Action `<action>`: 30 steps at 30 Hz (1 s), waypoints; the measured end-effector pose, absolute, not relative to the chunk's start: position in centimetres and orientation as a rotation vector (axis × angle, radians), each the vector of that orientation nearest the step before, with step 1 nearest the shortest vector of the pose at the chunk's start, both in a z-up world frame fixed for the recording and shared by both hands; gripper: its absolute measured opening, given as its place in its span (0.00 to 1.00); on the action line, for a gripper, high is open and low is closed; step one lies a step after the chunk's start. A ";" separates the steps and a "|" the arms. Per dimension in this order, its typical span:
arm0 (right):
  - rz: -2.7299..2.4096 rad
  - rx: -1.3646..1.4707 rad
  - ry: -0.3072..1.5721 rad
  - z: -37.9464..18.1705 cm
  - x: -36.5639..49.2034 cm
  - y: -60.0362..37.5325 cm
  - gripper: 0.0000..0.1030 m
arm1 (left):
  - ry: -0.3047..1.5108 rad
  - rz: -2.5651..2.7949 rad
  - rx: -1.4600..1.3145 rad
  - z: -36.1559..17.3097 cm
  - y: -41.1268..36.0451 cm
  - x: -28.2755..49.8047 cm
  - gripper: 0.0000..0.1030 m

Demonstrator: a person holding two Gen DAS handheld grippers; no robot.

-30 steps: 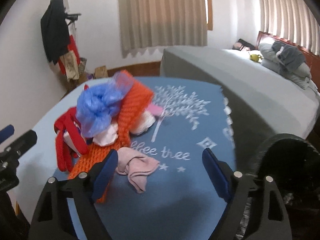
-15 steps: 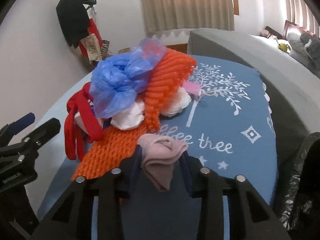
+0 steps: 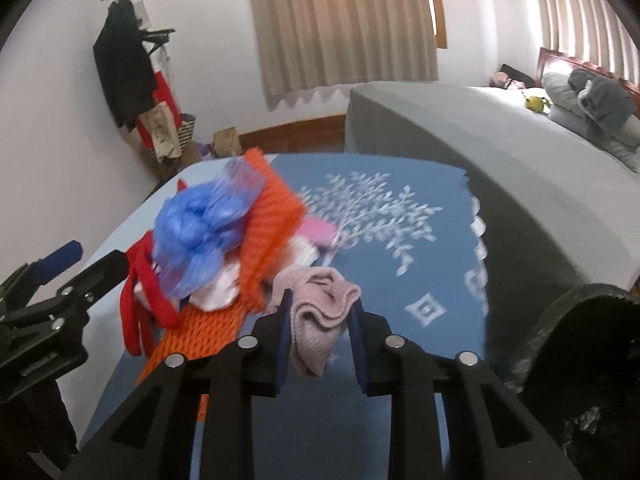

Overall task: Collect trash
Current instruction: 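Grasp the pink cloth with the right tool while the left tool approaches the blue bag, then grasp the blue plastic bag with the left tool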

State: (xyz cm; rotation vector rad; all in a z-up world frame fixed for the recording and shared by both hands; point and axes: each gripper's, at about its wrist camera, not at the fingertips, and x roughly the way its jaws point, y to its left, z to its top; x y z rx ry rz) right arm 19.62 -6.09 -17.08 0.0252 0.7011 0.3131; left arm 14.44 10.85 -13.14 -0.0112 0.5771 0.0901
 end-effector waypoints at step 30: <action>0.274 0.090 0.667 -15.9 20.7 -9.0 0.25 | 0.640 0.024 0.064 -15.4 7.2 21.1 0.33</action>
